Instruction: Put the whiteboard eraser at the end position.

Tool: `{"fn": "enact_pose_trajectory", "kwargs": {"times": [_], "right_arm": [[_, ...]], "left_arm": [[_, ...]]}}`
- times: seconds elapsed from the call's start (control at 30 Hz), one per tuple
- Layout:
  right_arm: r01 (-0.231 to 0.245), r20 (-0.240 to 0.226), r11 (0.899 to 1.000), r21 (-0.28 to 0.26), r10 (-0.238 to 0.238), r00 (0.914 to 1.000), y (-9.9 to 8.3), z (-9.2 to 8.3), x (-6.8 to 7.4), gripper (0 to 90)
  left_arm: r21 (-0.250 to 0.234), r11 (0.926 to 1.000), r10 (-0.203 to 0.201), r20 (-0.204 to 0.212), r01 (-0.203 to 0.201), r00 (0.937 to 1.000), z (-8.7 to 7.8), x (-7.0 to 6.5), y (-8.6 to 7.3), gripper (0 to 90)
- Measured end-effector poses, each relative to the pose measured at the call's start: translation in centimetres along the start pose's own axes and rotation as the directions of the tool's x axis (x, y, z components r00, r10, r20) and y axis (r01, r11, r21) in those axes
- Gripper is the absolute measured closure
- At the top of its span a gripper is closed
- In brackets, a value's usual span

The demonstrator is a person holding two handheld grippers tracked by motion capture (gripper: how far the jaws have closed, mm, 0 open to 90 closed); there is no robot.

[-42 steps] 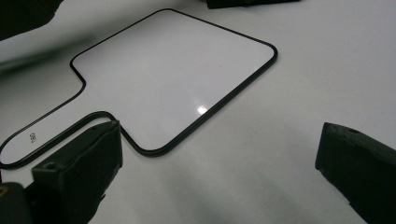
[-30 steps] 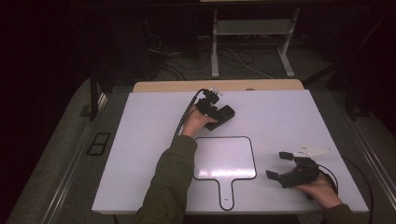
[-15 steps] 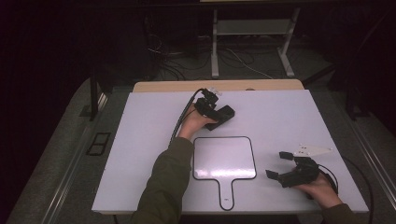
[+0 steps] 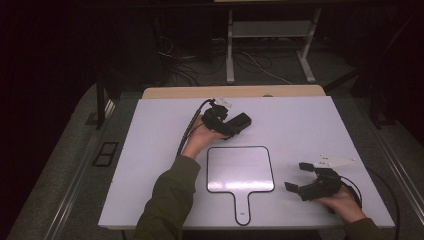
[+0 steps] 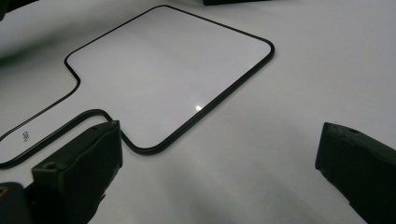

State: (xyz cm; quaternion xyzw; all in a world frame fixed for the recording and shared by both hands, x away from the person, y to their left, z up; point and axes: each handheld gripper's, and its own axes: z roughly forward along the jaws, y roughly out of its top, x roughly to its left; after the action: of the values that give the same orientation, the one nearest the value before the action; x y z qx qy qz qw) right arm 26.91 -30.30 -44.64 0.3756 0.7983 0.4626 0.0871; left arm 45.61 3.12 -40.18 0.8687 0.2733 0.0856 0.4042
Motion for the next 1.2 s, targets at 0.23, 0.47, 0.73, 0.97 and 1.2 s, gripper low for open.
{"fn": "enact_pose_trajectory", "kwargs": {"times": [0.23,0.47,0.73,0.97,1.2], "right_arm": [[-0.002,0.001,1.0,-0.001,0.002,1.0,0.0,0.0,0.0,0.0],[-0.008,-0.001,1.0,-0.004,0.008,1.0,0.0,0.0,-0.2,0.0],[-0.011,-0.008,1.0,-0.015,0.01,0.9999,0.0,0.2,-0.6,0.0],[-0.023,-0.037,0.999,-0.031,0.022,0.9991,0.3,0.4,-1.0,0.0],[-0.01,-0.056,1.0,-0.02,0.009,0.9984,0.5,0.6,-1.0,0.0]], "left_arm": [[-0.032,0.9994,-0.011,0.012,0.011,0.9999,-1.3,-0.5,-0.9,12.6],[-0.068,0.9972,-0.032,0.016,0.033,0.9994,-2.9,-0.7,-2.2,12.6],[-0.091,0.9938,-0.062,0.026,0.064,0.9978,-4.8,-0.9,-3.8,12.7],[-0.096,0.9938,-0.054,0.017,0.055,0.9984,-6.0,-1.7,-5.0,12.7],[-0.11,0.9917,-0.065,0.017,0.066,0.9978,-7.0,-2.5,-6.7,12.7]]}}
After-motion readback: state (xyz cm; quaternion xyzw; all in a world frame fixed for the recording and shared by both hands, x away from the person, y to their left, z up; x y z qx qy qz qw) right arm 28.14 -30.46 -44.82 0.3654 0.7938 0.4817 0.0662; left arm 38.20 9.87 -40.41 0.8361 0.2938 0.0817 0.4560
